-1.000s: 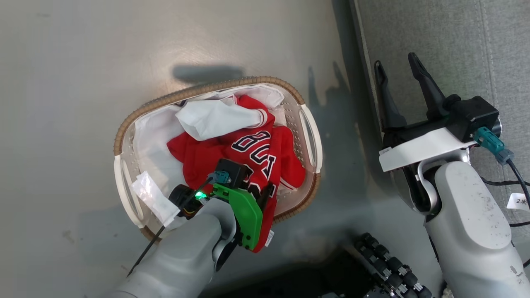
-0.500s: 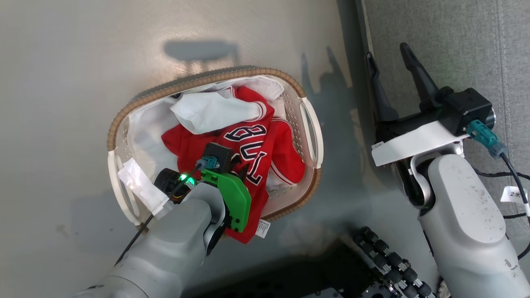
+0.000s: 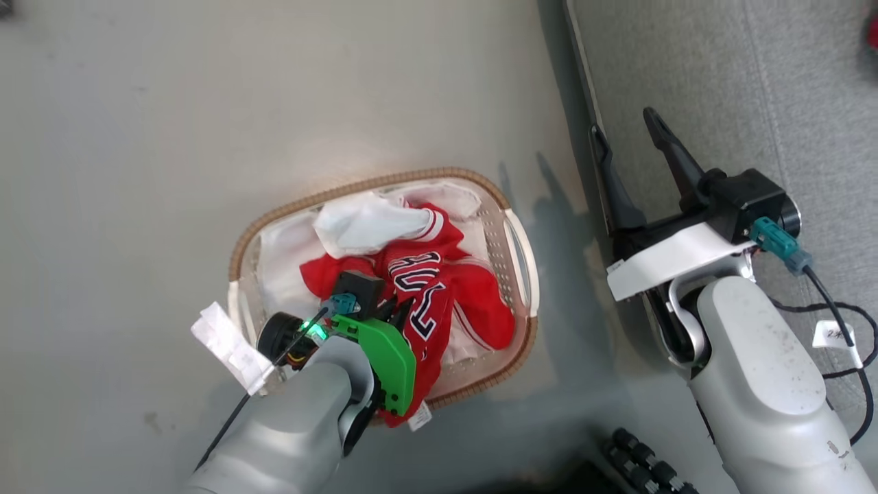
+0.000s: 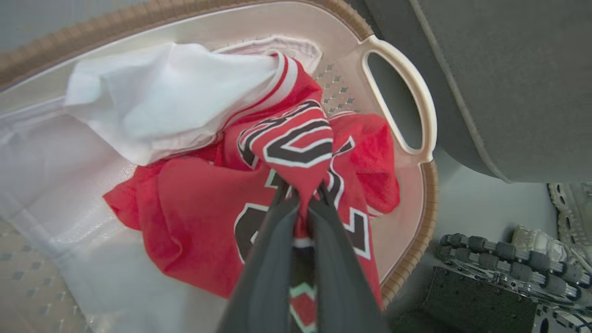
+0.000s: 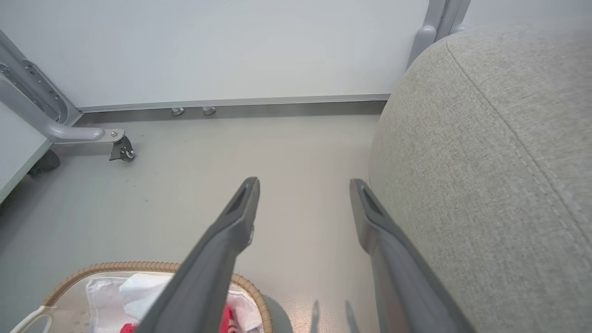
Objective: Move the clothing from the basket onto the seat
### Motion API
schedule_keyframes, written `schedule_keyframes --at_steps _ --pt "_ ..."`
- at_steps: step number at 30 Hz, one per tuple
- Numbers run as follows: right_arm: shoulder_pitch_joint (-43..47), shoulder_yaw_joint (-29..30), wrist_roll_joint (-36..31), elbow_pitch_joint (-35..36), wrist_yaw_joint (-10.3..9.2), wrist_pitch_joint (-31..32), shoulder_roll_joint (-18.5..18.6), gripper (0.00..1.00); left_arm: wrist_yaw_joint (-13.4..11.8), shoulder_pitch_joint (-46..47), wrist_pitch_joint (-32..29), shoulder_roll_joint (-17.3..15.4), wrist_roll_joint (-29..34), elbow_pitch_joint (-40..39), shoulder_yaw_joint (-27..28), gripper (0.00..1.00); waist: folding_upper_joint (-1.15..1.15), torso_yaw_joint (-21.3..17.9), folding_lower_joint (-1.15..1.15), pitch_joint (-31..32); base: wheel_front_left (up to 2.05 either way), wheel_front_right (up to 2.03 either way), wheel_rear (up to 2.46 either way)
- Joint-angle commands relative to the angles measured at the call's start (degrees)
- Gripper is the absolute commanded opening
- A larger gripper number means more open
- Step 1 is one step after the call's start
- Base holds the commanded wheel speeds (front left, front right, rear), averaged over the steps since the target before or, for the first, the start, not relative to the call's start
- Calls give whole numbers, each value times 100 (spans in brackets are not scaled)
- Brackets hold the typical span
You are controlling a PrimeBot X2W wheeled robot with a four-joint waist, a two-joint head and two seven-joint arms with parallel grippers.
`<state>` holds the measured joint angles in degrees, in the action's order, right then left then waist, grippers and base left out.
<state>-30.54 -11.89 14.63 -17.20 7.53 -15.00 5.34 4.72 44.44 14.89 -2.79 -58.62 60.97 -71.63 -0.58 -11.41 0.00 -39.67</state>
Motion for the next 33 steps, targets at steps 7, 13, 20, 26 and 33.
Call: schedule_keyframes --at_steps 7,13,20,26,33 --pt "455 -84 82 -222 -8 -27 -26 100 39 -536 25 -19 459 -485 847 0 58 540 0 1404 0 0 0" --pt "915 -91 111 -369 -8 -27 -21 100 70 -1048 27 -19 1271 -1083 1663 0 58 840 0 2058 0 0 0" --pt "1313 -209 86 -416 -8 -27 14 100 137 -1552 27 -98 2356 -2157 2820 0 58 1096 0 2622 0 0 0" --pt "1591 -285 166 -469 -8 -27 -30 100 218 -1807 27 -108 3014 -2971 3492 0 58 1171 0 3017 0 0 0" --pt "1695 -783 277 -289 -8 -28 -30 100 261 -2020 27 -51 3365 -3690 4080 0 58 1177 0 3221 0 0 0"
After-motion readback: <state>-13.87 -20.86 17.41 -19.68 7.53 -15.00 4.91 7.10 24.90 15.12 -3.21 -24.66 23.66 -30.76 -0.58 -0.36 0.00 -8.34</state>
